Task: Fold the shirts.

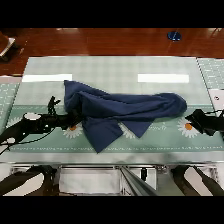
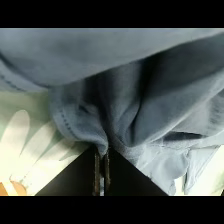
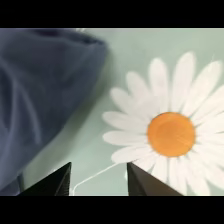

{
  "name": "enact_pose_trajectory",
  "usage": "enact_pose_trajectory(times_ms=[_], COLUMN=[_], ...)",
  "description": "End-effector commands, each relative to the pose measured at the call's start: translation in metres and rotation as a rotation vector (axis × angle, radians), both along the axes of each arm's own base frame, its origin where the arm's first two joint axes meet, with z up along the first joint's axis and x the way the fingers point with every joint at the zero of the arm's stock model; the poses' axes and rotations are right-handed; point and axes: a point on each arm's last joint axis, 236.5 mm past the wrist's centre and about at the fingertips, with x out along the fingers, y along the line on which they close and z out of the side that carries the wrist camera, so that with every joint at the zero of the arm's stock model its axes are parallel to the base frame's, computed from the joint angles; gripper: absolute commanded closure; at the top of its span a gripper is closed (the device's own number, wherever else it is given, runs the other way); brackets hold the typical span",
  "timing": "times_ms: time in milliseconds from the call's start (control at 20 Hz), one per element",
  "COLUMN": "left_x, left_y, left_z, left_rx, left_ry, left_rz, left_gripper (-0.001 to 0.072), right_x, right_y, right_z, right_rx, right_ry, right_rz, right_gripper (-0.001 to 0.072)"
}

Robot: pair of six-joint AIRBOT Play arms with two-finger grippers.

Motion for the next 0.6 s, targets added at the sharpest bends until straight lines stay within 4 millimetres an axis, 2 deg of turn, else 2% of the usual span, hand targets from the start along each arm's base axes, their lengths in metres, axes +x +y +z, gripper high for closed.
enact_pose_trajectory(times_ms=[0,100,350,550], left_x=[-0.002,-0.002,0.0,0.0], left_y=[-0.001,-0.001,0.0,0.0], left_z=[-0.002,-0.002,-0.002,-0.002], left_rx=[0.002,0.003,0.008,0.008], left_ry=[0.005,0.005,0.002,0.001], left_rz=[-0.011,-0.011,-0.006,-0.006], left_gripper=[0.0692,0.0692,0.0691,0.0692], right_x=[0.01,0.025,0.046,0.06], right_y=[-0.013,-0.011,0.003,0.0], right_z=[-0.007,-0.011,-0.024,-0.029], right_rx=[0.033,0.094,0.238,0.271], right_ry=[0.014,0.008,0.009,-0.003], right_rz=[-0.047,-0.054,-0.008,-0.015], right_gripper=[0.0306,0.0306,0.0306,0.0306])
